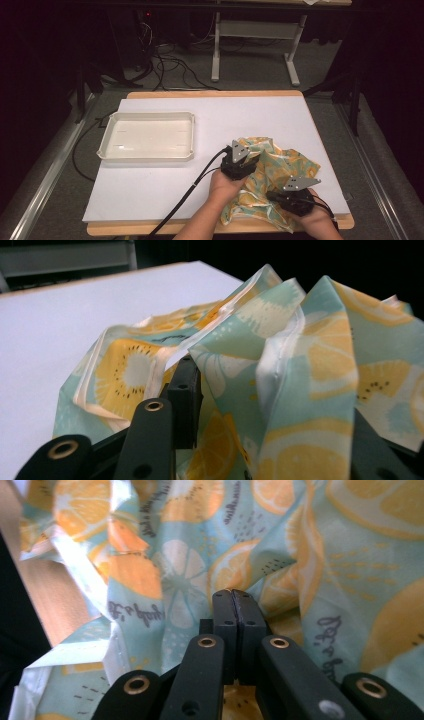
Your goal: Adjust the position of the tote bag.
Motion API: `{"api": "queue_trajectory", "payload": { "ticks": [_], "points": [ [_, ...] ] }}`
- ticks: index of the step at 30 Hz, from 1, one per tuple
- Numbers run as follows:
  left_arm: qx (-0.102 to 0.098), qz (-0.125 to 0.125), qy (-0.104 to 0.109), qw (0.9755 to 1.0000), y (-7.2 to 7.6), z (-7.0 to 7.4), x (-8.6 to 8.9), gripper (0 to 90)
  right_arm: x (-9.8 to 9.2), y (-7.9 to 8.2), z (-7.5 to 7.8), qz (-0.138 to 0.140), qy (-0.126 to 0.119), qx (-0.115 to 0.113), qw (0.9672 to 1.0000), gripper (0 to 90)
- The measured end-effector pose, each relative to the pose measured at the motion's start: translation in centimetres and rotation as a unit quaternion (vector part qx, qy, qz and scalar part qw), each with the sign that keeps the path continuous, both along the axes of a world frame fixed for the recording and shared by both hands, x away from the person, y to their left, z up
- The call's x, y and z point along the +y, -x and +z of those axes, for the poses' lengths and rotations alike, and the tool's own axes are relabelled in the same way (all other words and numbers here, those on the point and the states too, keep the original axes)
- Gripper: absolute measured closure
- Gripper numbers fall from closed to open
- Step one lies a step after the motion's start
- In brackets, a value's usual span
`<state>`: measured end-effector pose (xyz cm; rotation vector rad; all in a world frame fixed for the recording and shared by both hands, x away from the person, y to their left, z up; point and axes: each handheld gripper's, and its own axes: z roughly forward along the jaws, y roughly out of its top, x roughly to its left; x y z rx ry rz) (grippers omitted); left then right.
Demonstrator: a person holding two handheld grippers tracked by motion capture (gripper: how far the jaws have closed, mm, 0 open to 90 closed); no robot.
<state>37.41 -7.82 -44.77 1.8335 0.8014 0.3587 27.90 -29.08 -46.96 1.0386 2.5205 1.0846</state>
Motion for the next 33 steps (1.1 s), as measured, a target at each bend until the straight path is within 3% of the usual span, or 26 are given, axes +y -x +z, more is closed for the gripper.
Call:
{"api": "queue_trajectory", "payload": {
  "ticks": [3,4,8,10,12,13,15,19,22,23,24,27,30,32,33],
  "points": [
    [0.014,0.003,0.003,0.9999,-0.3,-0.5,0.1,56.5,-0.1,0.2,0.4,0.004,-0.015,-0.001,0.9999,89.4],
    [0.015,0.001,0.000,0.9999,-0.2,-0.6,0.1,54.2,-0.2,0.3,0.7,0.005,-0.021,-0.009,0.9997,84.9],
    [0.018,0.003,-0.004,0.9998,0.3,-1.0,0.7,48.5,-0.5,0.6,2.5,-0.010,-0.049,-0.065,0.9966,73.1],
    [0.023,0.003,-0.001,0.9997,0.6,-1.4,1.2,47.3,-0.4,0.4,3.5,-0.018,-0.058,-0.085,0.9945,72.2],
    [0.030,-0.006,-0.003,0.9995,1.1,-1.7,1.7,45.4,-0.3,-0.1,4.4,-0.035,-0.053,-0.109,0.9919,74.3],
    [0.031,-0.009,0.000,0.9995,1.4,-1.7,1.9,43.6,-0.2,-0.5,4.7,-0.044,-0.049,-0.110,0.9917,75.3],
    [0.025,-0.012,0.002,0.9996,2.1,-1.8,2.4,43.0,-0.1,-1.4,5.0,-0.066,-0.033,-0.127,0.9892,79.4],
    [0.023,-0.014,0.003,0.9996,3.1,-2.0,2.8,43.2,-0.2,-4.2,5.1,-0.104,-0.017,-0.123,0.9868,84.6],
    [0.021,-0.016,0.003,0.9996,3.7,-2.0,2.8,43.2,0.2,-5.6,4.4,-0.112,0.028,-0.123,0.9857,88.5],
    [0.021,-0.017,0.002,0.9996,3.9,-2.0,2.9,43.2,0.2,-6.2,4.0,-0.119,0.053,-0.129,0.9831,90.0],
    [0.019,-0.018,0.003,0.9997,4.0,-2.0,2.9,43.2,0.0,-6.6,3.8,-0.130,0.058,-0.130,0.9812,90.0],
    [0.021,-0.020,0.005,0.9996,4.2,-2.1,3.4,42.9,-1.3,-7.7,3.5,-0.169,0.060,-0.130,0.9751,90.0],
    [0.028,-0.021,0.014,0.9993,4.3,-2.3,3.7,42.4,-2.5,-8.5,3.4,-0.188,0.057,-0.122,0.9730,90.0],
    [0.030,-0.023,0.018,0.9991,4.5,-2.3,3.8,42.2,-2.8,-8.8,3.3,-0.194,0.046,-0.115,0.9731,90.0],
    [0.029,-0.023,0.018,0.9992,4.6,-2.3,3.8,42.1,-2.9,-8.6,3.5,-0.188,0.035,-0.112,0.9751,83.7]
  ]
}}
